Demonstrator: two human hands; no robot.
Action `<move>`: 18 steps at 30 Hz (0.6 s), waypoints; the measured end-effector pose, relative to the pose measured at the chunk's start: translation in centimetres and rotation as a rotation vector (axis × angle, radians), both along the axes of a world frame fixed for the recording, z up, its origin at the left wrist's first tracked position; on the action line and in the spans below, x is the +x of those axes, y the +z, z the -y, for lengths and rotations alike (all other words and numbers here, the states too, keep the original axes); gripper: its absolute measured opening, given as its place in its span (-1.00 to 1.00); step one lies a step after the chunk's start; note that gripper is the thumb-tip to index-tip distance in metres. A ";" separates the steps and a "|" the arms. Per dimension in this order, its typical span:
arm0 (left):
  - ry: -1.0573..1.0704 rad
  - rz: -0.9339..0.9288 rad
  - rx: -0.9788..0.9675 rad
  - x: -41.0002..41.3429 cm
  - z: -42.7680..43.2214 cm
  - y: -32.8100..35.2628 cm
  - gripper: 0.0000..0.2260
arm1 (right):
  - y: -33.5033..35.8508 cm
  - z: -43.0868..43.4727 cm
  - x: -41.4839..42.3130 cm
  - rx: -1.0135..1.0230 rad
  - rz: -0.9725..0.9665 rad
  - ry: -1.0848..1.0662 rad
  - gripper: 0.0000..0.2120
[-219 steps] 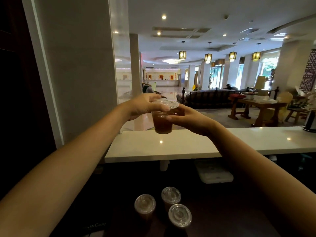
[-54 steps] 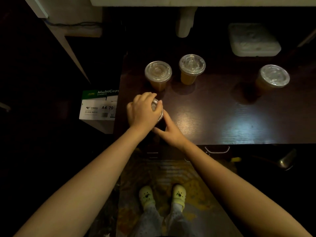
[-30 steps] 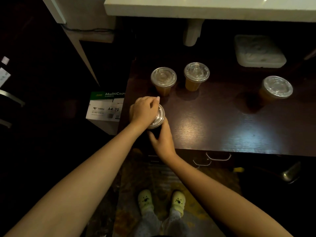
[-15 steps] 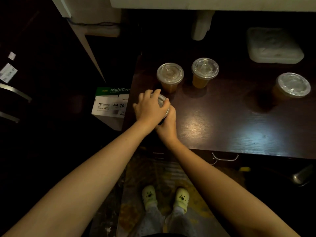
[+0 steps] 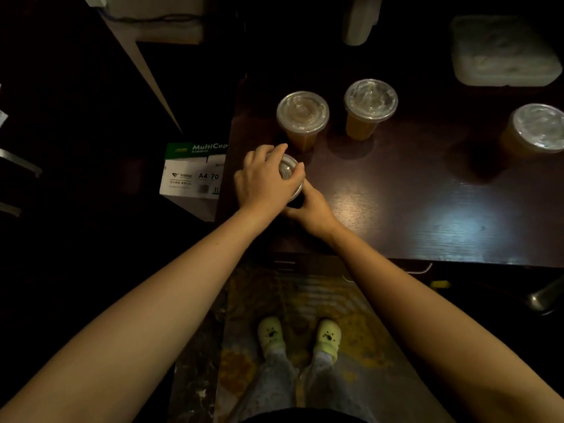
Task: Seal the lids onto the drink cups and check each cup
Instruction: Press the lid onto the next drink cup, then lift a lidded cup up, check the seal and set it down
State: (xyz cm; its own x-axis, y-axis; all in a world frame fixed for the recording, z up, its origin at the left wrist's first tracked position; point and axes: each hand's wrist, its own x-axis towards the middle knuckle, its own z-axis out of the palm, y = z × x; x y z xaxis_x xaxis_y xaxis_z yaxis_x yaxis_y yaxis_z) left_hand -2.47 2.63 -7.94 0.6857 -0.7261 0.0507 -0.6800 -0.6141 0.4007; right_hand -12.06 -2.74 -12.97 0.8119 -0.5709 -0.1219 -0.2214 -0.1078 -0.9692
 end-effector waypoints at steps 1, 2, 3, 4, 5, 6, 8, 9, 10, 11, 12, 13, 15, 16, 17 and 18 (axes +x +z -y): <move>-0.014 -0.022 0.003 0.1 0.0 0.2 -0.53 | 0.0 0.0 0.0 0.010 0.000 -0.004 -0.34; -0.030 -0.052 0.008 0.2 0.0 0.4 -0.53 | 0.0 0.0 0.0 0.013 0.001 -0.010 -0.34; -0.046 -0.090 0.012 0.4 0.0 0.6 -0.54 | 0.1 0.0 -0.1 0.014 0.003 -0.014 -0.34; -0.054 -0.137 0.016 0.6 0.0 1.0 -0.54 | 0.3 0.0 -0.1 0.010 0.002 -0.016 -0.34; -0.057 -0.189 0.019 0.8 0.0 1.4 -0.55 | 0.5 0.0 -0.1 0.003 0.006 -0.017 -0.34; -0.060 -0.236 0.016 1.1 0.0 2.0 -0.55 | 0.9 0.0 -0.1 -0.007 0.010 -0.018 -0.35; -0.083 -0.292 -0.020 1.7 0.0 3.6 -0.56 | 2.1 0.2 -0.1 -0.013 0.025 -0.033 -0.32; -0.102 -0.303 -0.051 1.9 0.1 4.7 -0.56 | 2.9 0.5 -0.1 -0.016 0.040 -0.044 -0.31; -0.123 -0.309 -0.084 2.2 0.3 6.0 -0.57 | 4.1 0.8 -0.1 -0.031 0.057 -0.055 -0.31; -0.145 -0.310 -0.111 2.5 0.6 7.4 -0.57 | 5.4 1.2 0.0 -0.053 0.082 -0.065 -0.32; -0.164 -0.307 -0.132 2.7 1.0 8.9 -0.57 | 6.9 1.7 0.1 -0.084 0.103 -0.071 -0.33; -0.179 -0.301 -0.152 2.9 1.5 10.6 -0.57 | 8.5 2.2 0.3 -0.106 0.125 -0.073 -0.34; -0.201 -0.278 -0.201 3.2 2.5 13.9 -0.59 | 11.9 3.3 0.6 -0.131 0.168 -0.073 -0.34; -0.214 -0.262 -0.229 3.3 2.9 15.6 -0.59 | 13.5 3.8 0.7 -0.155 0.189 -0.075 -0.35; -0.230 -0.247 -0.253 3.3 3.4 17.2 -0.59 | 15.2 4.3 0.8 -0.191 0.211 -0.081 -0.36; -0.248 -0.238 -0.269 3.4 3.8 18.9 -0.58 | 16.8 4.8 0.9 -0.229 0.230 -0.089 -0.37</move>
